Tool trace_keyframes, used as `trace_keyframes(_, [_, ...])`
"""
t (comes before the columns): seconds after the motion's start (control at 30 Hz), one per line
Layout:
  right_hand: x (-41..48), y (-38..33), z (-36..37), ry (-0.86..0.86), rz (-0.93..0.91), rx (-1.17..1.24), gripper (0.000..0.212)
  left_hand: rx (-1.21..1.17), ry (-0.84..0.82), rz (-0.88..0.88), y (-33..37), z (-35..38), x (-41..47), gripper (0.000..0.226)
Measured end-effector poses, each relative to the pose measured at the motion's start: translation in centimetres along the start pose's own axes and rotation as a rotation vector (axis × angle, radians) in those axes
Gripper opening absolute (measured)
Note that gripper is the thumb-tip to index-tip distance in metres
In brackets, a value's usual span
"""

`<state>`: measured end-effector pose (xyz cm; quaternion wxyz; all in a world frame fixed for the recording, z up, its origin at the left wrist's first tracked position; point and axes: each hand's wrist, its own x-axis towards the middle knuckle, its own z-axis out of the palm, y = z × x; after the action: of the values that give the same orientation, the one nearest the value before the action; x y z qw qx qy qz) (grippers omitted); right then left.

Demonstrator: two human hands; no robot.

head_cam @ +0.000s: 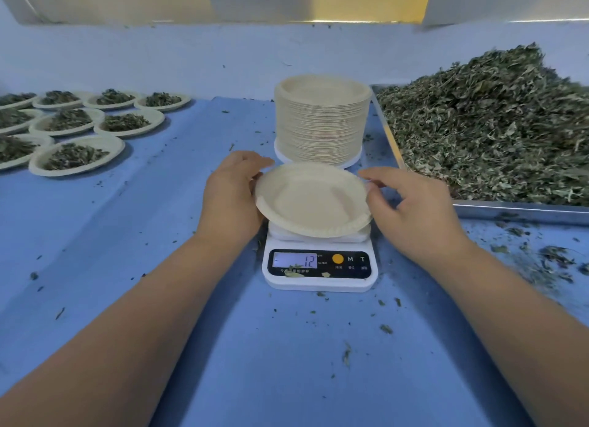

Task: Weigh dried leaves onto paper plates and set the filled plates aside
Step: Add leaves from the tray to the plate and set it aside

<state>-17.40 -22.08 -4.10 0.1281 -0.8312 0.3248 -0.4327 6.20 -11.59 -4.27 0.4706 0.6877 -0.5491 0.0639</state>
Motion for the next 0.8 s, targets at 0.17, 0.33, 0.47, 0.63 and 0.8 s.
trace_keyframes(0.17, [0.3, 0.2, -0.3, 0.075, -0.009, -0.062, 0.028, 0.197, -0.168, -0.178, -2.6, -0.6, 0.7, 0.059])
trace_keyframes(0.33, [0.5, 1.0, -0.7, 0.039, 0.086, -0.087, 0.032, -0.27, 0.033, -0.546, -2.3, -0.7, 0.6, 0.041])
trace_keyframes(0.47, [0.9, 1.9, -1.4, 0.018, 0.099, -0.31, 0.035, -0.723, 0.198, -0.687, -0.9, -0.7, 0.9, 0.036])
trace_keyframes(0.63, [0.9, 2.6, -1.8, -0.14, 0.202, -0.65, 0.029, -0.685, 0.129, -0.7, 0.2, 0.9, 0.1, 0.03])
trace_keyframes(0.8, [0.8, 3.1, -1.8, -0.188, 0.207, -0.698, 0.035, -0.632, 0.041, -0.693, 0.4, 0.9, -0.1, 0.029])
